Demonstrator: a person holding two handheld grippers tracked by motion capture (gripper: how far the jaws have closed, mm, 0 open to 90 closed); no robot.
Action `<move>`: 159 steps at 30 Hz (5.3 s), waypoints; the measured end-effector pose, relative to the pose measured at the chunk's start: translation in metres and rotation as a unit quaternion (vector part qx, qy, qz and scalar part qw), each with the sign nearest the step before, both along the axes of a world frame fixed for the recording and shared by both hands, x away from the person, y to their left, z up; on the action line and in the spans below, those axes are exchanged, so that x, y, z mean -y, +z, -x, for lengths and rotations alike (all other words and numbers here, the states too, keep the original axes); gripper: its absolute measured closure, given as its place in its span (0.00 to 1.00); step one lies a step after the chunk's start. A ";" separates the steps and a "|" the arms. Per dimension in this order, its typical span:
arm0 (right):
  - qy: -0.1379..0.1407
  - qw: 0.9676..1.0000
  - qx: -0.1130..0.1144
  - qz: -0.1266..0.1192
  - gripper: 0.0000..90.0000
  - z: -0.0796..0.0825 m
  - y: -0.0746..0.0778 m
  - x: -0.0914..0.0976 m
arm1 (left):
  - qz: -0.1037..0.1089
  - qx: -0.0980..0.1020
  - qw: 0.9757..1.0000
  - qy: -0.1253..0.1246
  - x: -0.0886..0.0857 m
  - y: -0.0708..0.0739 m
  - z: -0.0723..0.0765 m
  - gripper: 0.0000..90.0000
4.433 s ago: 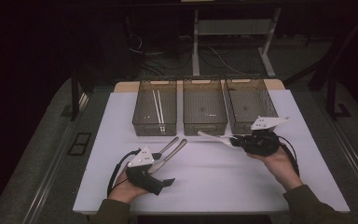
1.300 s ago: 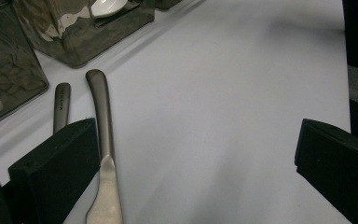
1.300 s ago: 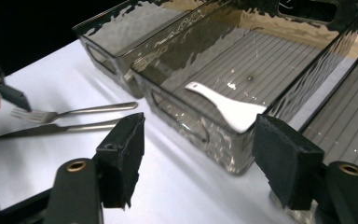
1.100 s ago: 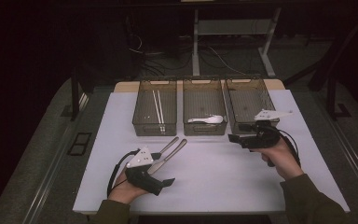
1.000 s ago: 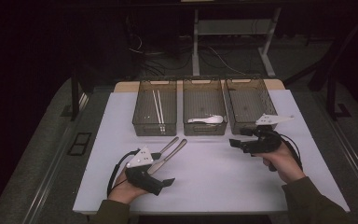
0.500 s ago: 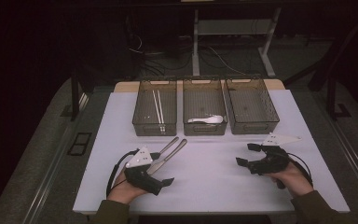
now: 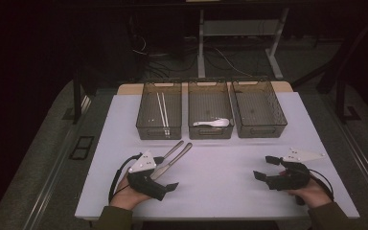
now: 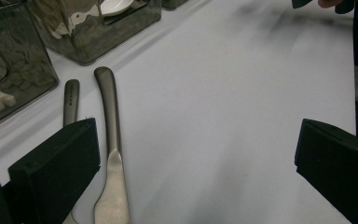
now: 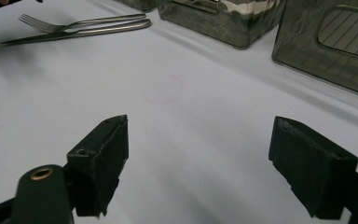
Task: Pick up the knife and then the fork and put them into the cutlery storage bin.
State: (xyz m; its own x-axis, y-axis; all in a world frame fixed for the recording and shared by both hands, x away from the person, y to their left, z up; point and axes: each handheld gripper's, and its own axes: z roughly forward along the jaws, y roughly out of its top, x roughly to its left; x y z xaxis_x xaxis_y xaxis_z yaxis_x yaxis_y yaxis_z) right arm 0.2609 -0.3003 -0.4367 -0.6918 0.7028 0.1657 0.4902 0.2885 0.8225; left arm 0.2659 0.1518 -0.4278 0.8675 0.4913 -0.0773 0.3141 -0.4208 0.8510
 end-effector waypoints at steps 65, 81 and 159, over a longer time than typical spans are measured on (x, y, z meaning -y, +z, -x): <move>0.007 1.000 0.009 0.017 0.22 0.005 -0.001 -0.001 | -0.142 -0.086 0.983 0.083 0.027 -0.009 -0.065 0.82; 0.007 1.000 0.010 0.018 0.22 0.005 -0.001 -0.002 | -0.163 -0.090 0.978 0.090 0.032 -0.010 -0.060 0.87; 0.287 0.951 0.013 0.110 0.33 -0.036 0.053 -0.083 | -0.123 -0.021 0.964 -0.236 0.136 0.040 -0.028 0.88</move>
